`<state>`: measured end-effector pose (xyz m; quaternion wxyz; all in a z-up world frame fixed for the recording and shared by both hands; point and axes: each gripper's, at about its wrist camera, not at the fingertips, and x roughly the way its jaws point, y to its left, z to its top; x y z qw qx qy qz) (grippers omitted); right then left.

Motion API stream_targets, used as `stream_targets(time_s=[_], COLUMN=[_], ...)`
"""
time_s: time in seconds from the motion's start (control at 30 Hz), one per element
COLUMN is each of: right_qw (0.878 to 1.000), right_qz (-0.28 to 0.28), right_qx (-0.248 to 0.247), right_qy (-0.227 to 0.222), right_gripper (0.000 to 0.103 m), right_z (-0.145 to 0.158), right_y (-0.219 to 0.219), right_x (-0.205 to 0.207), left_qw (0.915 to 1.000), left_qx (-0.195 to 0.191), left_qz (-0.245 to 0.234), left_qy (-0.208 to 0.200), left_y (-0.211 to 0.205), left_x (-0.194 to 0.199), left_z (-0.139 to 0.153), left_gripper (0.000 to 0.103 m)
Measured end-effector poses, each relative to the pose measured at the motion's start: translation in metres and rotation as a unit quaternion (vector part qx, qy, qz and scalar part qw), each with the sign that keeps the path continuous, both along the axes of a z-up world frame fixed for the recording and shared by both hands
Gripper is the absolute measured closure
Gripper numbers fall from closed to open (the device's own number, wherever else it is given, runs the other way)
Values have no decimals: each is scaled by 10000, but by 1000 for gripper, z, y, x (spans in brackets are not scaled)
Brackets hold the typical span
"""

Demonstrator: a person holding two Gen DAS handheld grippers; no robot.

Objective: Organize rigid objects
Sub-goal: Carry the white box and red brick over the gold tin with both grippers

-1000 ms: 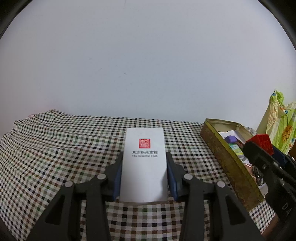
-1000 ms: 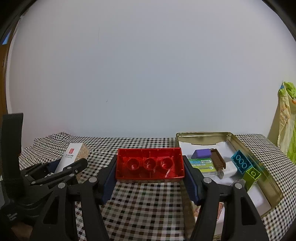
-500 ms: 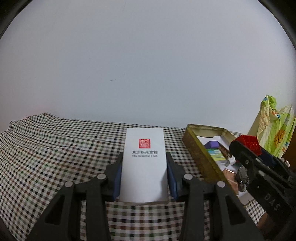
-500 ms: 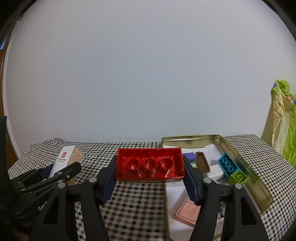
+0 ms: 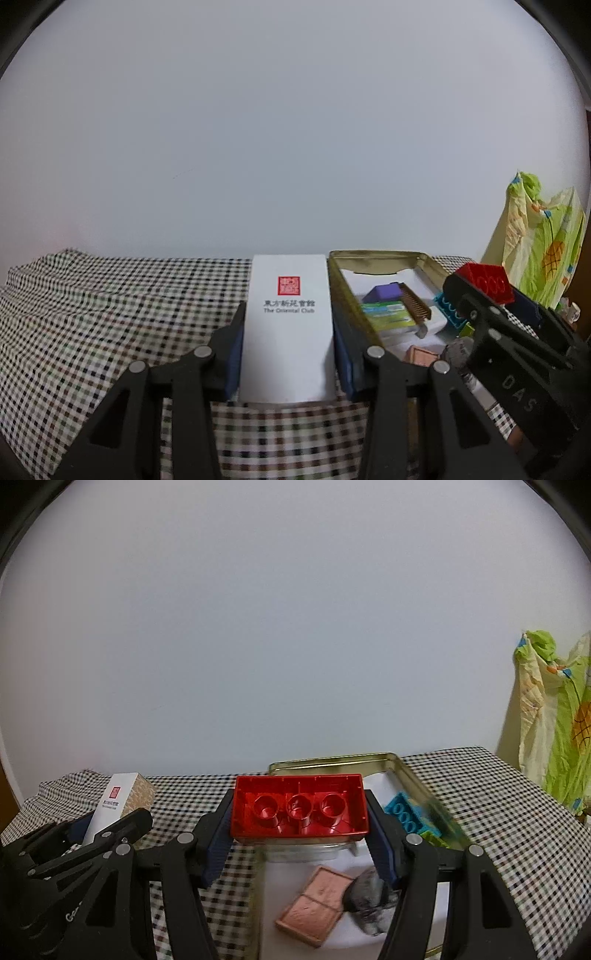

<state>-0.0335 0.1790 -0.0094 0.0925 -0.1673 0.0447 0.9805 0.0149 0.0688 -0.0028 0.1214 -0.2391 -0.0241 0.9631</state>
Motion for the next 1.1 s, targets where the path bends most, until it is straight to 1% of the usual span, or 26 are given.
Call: stream_targets(time_s=[0.33, 0.37, 0.5, 0.73, 1.1], right_qw=[9993, 9991, 9984, 9967, 9954], right_qz=[-369, -407, -566, -791, -954], right_qx=[-41, -55, -78, -162, -54], right_qy=[46, 48, 54, 81, -57], right_gripper=[37, 37, 37, 37, 37], right_z=[3, 6, 8, 9, 5], right_y=[38, 36, 49, 75, 91], right_x=[-2, 3, 3, 0, -8], left_qw=[9998, 9997, 9994, 9986, 9975], left_qx=[-45, -58, -86, -69, -165], left_qz=[-201, -237, -331, -515, -659], left_qy=[19, 15, 8, -64, -182], left_y=[35, 39, 52, 75, 112], left_x=[-9, -10, -11, -19, -36], left_z=[6, 6, 8, 9, 10], left_gripper=[62, 62, 62, 62, 62])
